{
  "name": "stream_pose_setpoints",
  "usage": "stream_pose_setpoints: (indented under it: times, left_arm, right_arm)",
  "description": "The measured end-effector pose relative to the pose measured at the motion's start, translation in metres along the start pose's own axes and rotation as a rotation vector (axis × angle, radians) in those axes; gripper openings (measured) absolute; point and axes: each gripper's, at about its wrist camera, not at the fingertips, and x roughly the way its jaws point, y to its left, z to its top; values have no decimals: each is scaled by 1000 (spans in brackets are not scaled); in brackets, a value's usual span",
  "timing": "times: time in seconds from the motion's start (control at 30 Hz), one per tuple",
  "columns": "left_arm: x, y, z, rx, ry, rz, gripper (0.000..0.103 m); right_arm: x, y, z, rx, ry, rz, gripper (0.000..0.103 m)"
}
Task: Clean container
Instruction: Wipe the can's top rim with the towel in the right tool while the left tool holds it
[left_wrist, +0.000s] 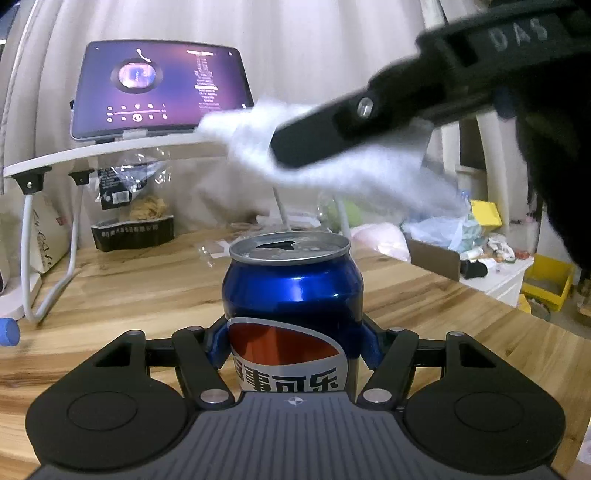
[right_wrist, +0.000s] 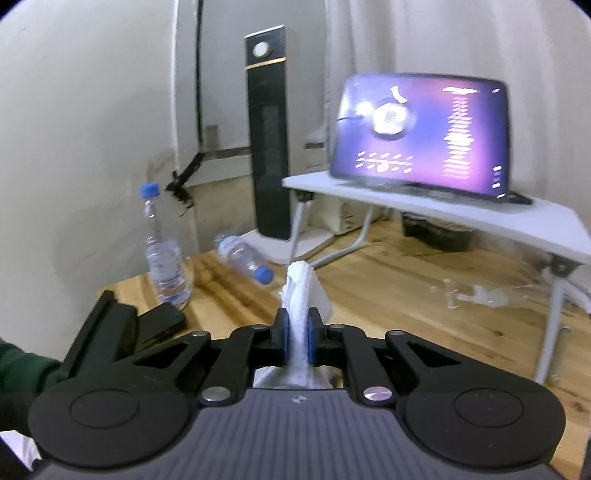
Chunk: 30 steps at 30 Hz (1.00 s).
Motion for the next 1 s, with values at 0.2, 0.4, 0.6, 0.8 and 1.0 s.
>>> stream_pose_setpoints:
  times: [0.2,0.4,0.6,0.8,1.0]
  left_arm:
    - [0,-4,1,18,1,7,67]
    - [13,-7,2,39,75,-4,67]
    - [14,-8,1,54,85,-7,67]
    - [16,-3,1,33,101,-13,67]
    - [15,-3,0,24,96,-3,67]
  right_arm:
    - [18,9,-3,-5,43,35,13]
    - [18,4,-9,1,62,15,13]
    - [17,0,-15,6,80,-5,14]
    - [22,3,-19,-1,91,-4,15]
    - [34,0,-13,-6,66,-20,16]
